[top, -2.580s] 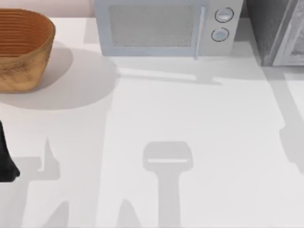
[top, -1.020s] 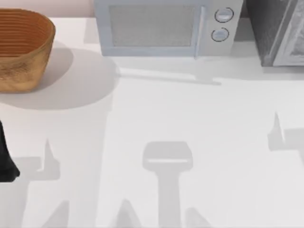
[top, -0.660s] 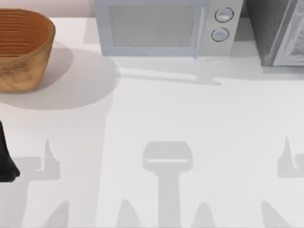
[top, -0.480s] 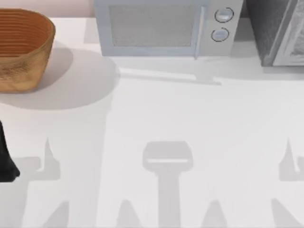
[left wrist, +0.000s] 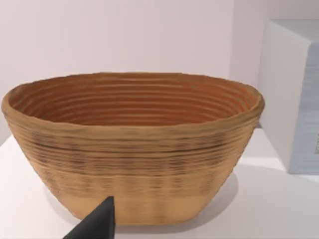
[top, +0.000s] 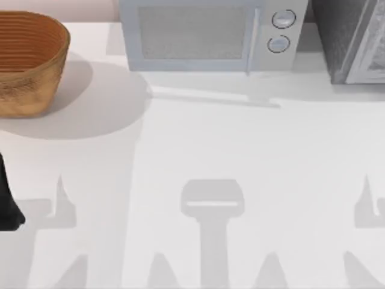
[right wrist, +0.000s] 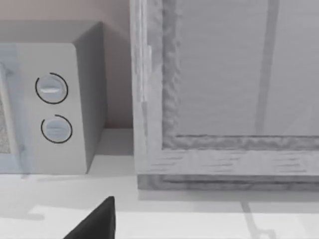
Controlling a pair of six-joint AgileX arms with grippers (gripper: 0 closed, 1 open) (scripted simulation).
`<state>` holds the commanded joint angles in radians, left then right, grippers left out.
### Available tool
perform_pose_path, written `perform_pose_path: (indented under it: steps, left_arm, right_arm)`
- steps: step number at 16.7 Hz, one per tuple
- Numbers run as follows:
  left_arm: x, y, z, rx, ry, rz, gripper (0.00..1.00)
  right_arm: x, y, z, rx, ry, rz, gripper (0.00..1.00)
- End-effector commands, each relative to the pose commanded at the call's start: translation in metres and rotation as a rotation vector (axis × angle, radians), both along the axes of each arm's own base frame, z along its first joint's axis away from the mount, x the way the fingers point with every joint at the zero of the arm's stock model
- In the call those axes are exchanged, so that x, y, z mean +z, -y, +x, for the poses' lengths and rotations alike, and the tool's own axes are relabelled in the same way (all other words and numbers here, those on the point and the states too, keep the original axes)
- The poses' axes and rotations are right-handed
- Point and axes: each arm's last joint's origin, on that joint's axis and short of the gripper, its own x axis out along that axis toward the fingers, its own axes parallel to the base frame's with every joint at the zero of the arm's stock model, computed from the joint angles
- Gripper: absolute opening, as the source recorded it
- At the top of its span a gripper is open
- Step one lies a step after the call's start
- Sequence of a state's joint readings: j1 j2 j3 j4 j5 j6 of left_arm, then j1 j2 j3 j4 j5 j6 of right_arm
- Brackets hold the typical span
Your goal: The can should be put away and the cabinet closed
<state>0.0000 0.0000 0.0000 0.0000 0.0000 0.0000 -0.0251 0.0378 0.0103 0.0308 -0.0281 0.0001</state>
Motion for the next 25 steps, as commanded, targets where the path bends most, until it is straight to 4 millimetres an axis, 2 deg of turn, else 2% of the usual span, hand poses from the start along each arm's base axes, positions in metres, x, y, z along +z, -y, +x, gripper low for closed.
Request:
perform_pose_path:
  steps: [6,11,15,19,22,25]
  left_arm:
    - [0.000,0.000,0.000,0.000,0.000,0.000,1.00]
    - [0.000,0.000,0.000,0.000,0.000,0.000,1.00]
    - [0.000,0.000,0.000,0.000,0.000,0.000,1.00]
    - [0.000,0.000,0.000,0.000,0.000,0.000,1.00]
    - [0.000,0.000,0.000,0.000,0.000,0.000,1.00]
    - [0.000,0.000,0.000,0.000,0.000,0.000,1.00]
  right_arm:
    - [0.025,0.025,0.020,-0.004,0.024,-0.006,1.00]
    - [0.037,0.077,0.048,-0.006,0.012,-0.008,1.00]
    - [0.026,0.133,0.059,-0.004,-0.002,-0.002,1.00]
    - [0.006,0.179,0.053,-0.001,-0.010,0.004,1.00]
    - [-0.003,0.196,0.047,0.000,-0.009,0.001,1.00]
    - [-0.004,0.198,0.047,0.000,-0.008,0.000,1.00]
